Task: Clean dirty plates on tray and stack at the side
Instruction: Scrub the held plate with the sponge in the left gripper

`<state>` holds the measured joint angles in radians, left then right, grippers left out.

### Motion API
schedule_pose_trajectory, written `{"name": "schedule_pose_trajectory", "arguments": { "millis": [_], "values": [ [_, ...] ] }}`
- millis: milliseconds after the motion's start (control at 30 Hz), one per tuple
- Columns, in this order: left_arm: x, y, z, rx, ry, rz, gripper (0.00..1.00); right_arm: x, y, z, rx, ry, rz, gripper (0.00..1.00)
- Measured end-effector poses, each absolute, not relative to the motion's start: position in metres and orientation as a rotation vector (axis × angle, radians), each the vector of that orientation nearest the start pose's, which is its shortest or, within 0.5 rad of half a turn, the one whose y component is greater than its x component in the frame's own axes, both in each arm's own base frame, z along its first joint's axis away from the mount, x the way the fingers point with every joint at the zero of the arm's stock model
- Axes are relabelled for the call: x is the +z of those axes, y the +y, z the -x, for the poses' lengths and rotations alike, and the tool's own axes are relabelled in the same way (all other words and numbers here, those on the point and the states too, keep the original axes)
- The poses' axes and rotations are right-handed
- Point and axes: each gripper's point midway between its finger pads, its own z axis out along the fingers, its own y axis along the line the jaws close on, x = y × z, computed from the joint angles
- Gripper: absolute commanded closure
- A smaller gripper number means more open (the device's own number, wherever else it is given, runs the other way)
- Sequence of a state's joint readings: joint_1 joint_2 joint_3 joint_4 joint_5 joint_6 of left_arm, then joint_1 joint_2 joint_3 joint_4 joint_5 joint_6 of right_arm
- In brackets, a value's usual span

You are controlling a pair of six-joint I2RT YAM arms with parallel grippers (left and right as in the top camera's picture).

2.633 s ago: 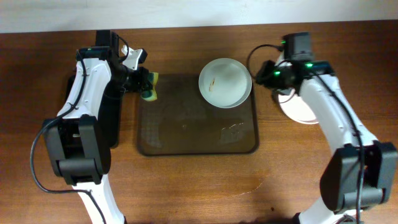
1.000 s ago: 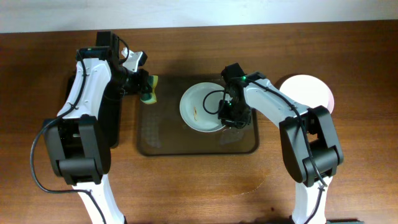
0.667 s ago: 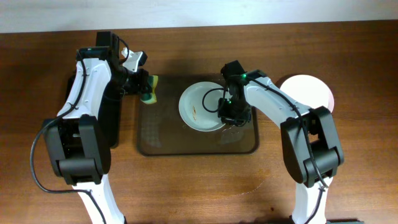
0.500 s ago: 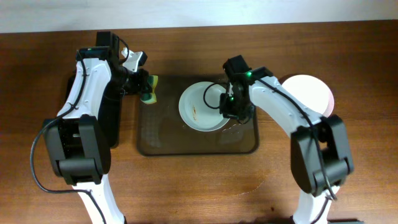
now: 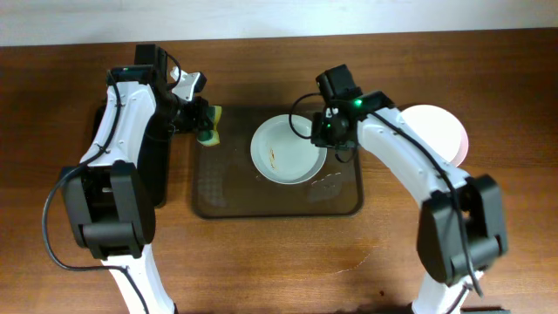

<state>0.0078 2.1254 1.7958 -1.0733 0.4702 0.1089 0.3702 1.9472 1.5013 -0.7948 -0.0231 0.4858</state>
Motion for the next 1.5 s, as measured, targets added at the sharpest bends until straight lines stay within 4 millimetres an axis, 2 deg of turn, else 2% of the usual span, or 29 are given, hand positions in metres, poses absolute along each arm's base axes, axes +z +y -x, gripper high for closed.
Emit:
{"name": "schedule_pose_trajectory", "arguments": {
  "millis": [100,233,367,467,567,767,933,1000,1167,1267,1400,1500],
  "values": [
    [0.092,-0.074,-0.450,-0.672,2.863,-0.204,1.00,0.037,0.166,-0.416,0.198,2.889,-0.168,0.70],
    [0.091,-0.074,-0.450,-0.671,2.863,-0.204,0.99,0.006,0.161,-0.412,0.163,2.954,-0.185,0.70],
    [0.091,-0.074,-0.450,-0.671,2.863,-0.204,1.00,0.006,0.161,-0.413,0.237,2.965,-0.207,0.72],
    [0.091,-0.074,-0.450,-0.671,2.863,-0.204,1.00,0.008,0.174,-0.408,0.364,2.990,-0.214,0.81],
    [0.091,-0.074,-0.450,-0.671,2.863,-0.204,1.00,0.007,0.181,-0.404,0.425,3.003,-0.254,0.96],
    [0.092,-0.074,-0.453,-0.667,2.849,-0.208,0.99,0.008,0.194,-0.397,0.519,3.026,-0.284,0.96],
    [0.089,-0.078,-0.451,-0.624,2.867,-0.233,1.00,0.008,0.216,-0.385,0.539,3.044,-0.221,0.96],
    [0.086,-0.099,-0.448,-0.553,2.881,-0.316,1.00,0.008,0.219,-0.383,0.540,3.047,-0.230,0.96],
    [0.078,-0.142,-0.440,-0.385,2.906,-0.383,1.00,0.008,0.219,-0.384,0.541,3.047,-0.245,0.96],
    [0.054,-0.153,-0.432,-0.351,2.928,-0.334,0.99,0.008,0.219,-0.384,0.542,3.045,-0.245,0.96],
    [0.014,-0.157,-0.408,-0.213,2.993,-0.258,1.00,0.008,0.219,-0.384,0.541,3.046,-0.245,0.96],
    [0.012,-0.161,-0.399,-0.152,3.016,-0.267,0.99,0.008,0.219,-0.383,0.541,3.046,-0.246,0.96]
  ]
}}
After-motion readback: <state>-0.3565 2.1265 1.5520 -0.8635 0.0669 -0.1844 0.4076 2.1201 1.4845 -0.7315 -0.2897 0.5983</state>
